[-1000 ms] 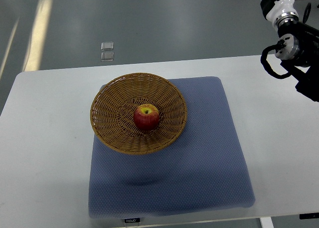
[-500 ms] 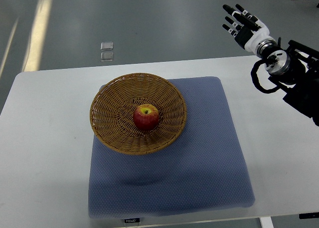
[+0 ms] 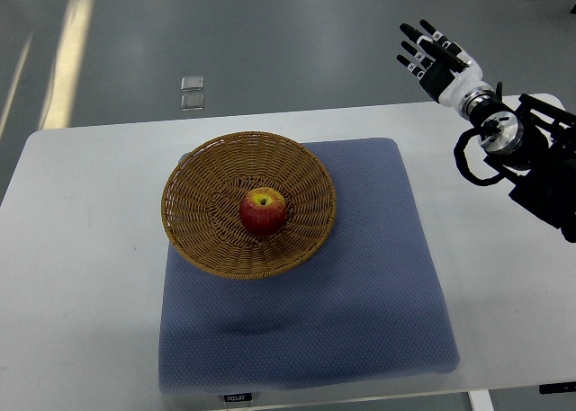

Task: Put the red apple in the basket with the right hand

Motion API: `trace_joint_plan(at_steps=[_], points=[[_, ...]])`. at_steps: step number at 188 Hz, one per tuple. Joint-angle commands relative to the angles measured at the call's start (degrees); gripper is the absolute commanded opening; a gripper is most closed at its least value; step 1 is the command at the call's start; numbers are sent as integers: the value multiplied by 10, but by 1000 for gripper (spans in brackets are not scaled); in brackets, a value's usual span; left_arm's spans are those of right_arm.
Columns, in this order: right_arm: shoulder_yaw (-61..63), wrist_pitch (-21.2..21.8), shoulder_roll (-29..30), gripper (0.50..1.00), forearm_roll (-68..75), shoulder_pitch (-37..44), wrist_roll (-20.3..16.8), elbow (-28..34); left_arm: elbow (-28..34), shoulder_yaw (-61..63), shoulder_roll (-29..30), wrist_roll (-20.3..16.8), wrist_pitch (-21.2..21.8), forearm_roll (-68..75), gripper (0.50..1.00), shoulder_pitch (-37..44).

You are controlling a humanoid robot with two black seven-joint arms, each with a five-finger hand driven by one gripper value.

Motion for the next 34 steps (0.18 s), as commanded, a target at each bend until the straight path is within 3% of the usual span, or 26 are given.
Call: trace_joint_plan(at_steps=[1,34], points=[[0,0,0,921,0,-1,0,-1,0,0,0,0,0,0,1000,0],[-1,0,1,921,0,-2,1,-1,0,0,0,0,0,-1,1000,0]])
